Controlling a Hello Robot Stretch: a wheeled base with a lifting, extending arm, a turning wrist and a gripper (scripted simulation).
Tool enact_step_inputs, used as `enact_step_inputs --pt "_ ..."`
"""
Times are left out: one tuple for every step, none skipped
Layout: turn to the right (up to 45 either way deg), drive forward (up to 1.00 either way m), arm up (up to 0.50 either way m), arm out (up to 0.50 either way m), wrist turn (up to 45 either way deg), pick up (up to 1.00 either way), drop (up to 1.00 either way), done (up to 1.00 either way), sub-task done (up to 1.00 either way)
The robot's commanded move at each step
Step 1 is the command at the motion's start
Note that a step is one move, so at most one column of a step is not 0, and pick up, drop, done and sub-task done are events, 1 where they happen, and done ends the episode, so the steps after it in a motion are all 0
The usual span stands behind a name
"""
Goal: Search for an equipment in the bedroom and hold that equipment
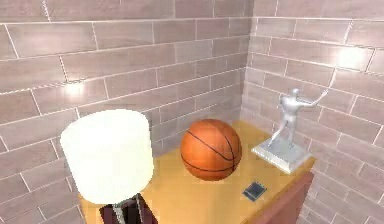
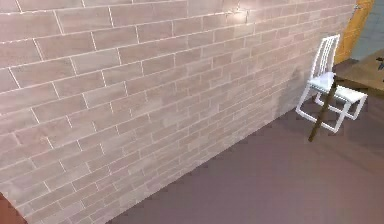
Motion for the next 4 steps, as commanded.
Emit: enact_step_inputs --pt "-45.0 0.00 0.00 0.00 0.0 0.00 0.00 0.00 0.00" --pt "-33.0 0.00 0.00 0.00 0.0 0.00 0.00 0.00 0.00" --pt "0.0 0.00 0.50 0.00 0.0 0.00 0.00 0.00 0.00" --pt "0.0 0.00 0.38 0.00 0.0 0.00 0.00 0.00 0.00"
